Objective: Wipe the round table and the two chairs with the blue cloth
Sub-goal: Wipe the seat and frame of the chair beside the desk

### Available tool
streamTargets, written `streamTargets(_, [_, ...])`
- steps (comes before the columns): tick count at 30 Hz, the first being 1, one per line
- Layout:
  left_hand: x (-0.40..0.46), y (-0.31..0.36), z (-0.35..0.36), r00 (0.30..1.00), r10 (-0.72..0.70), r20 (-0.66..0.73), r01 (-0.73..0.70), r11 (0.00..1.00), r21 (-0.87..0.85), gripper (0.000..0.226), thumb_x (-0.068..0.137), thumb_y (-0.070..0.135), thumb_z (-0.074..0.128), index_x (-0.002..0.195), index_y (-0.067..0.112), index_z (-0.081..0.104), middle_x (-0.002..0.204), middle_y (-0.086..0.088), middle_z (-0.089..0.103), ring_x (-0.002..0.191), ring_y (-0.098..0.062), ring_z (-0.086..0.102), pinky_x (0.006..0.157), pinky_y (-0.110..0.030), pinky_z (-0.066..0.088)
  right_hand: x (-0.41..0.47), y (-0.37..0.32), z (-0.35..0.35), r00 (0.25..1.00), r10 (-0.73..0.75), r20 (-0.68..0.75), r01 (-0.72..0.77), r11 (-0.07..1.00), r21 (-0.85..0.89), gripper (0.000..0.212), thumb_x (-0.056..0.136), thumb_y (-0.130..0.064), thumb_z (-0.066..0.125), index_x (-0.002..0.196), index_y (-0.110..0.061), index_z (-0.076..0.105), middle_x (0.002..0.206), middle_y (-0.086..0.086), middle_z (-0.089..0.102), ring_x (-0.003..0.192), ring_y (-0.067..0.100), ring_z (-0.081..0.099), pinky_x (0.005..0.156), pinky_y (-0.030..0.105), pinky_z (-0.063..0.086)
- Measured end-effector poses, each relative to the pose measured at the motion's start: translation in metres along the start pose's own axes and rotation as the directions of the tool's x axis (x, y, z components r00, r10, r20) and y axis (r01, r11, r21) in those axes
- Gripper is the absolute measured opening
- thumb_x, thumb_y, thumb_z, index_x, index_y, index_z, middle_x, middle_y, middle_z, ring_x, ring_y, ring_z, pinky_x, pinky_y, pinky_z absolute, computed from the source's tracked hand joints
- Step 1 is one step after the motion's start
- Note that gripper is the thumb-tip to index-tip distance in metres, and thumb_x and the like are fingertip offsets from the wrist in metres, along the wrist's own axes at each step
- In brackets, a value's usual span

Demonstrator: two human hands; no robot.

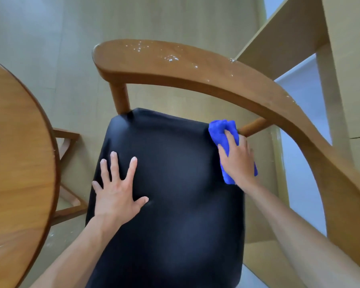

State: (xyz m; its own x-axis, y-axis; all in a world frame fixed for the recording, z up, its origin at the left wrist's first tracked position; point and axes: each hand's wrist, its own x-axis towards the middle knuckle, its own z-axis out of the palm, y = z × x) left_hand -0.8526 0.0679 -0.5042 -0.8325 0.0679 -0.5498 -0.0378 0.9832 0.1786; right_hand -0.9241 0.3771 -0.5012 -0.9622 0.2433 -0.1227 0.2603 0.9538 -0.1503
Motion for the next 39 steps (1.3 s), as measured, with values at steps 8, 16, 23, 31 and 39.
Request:
streamTargets(8, [0.001, 0.004, -0.003, 1.0, -0.022, 0.0, 0.022, 1.0, 0.0, 0.111, 0.076, 0.068, 0.061, 0.15, 0.034, -0.013, 0.152, -0.013, -0.033, 0.143, -0.04, -0.02, 0.107, -0.063, 0.028, -0.16, -0.034, 0.029, 0.924, 0.382, -0.021, -0.374, 0.915, 0.151, 0.051, 0.077, -0.018, 0.076, 0.124, -0.006, 0.061, 0.104, 0.027, 0.057, 0.086, 0.045, 0.056, 0.069, 0.047, 0.047])
streamTargets(16, [-0.001, -0.003, -0.012, 1.0, -0.001, 0.012, 0.001, 0.999, -0.033, 0.111, 0.073, 0.068, 0.064, 0.151, 0.037, -0.008, 0.156, -0.009, -0.023, 0.145, -0.036, -0.014, 0.109, -0.058, 0.031, -0.228, 0.008, 0.021, 0.482, -0.841, 0.247, 0.841, 0.523, 0.139, 0.039, 0.086, -0.016, 0.054, 0.12, -0.037, 0.056, 0.118, 0.008, 0.055, 0.086, 0.024, 0.056, 0.078, 0.035, 0.044])
streamTargets(23, [0.001, -0.003, -0.004, 1.0, -0.013, -0.014, 0.012, 1.0, -0.023, 0.11, 0.072, 0.064, 0.068, 0.151, 0.037, -0.002, 0.157, -0.009, -0.02, 0.145, -0.037, -0.011, 0.107, -0.063, 0.029, -0.115, 0.066, -0.004, 0.996, -0.03, 0.078, 0.027, 0.999, 0.045, 0.048, 0.084, -0.016, 0.069, 0.13, -0.012, 0.057, 0.113, 0.024, 0.056, 0.095, 0.042, 0.055, 0.081, 0.049, 0.048])
streamTargets(31, [-0.038, 0.043, 0.001, 0.998, 0.003, 0.06, -0.011, 0.991, 0.13, 0.111, 0.075, 0.068, 0.063, 0.15, 0.033, -0.01, 0.153, -0.02, -0.022, 0.142, -0.045, -0.015, 0.098, -0.068, 0.034, -0.249, -0.005, 0.013, 0.37, 0.882, 0.291, -0.927, 0.33, 0.176, 0.051, 0.098, -0.035, 0.043, 0.145, -0.022, 0.029, 0.129, 0.025, 0.041, 0.114, 0.043, 0.042, 0.091, 0.052, 0.039])
streamTargets(39, [-0.043, 0.05, 0.023, 0.999, 0.018, 0.048, -0.03, 0.967, 0.255, 0.123, 0.069, 0.079, 0.057, 0.149, 0.028, -0.021, 0.15, -0.027, -0.026, 0.138, -0.052, -0.016, 0.095, -0.066, 0.039, -0.101, -0.003, -0.014, 0.751, 0.634, 0.188, -0.657, 0.687, 0.311, 0.049, 0.098, -0.031, 0.047, 0.144, -0.018, 0.036, 0.137, 0.021, 0.044, 0.121, 0.038, 0.042, 0.1, 0.042, 0.035])
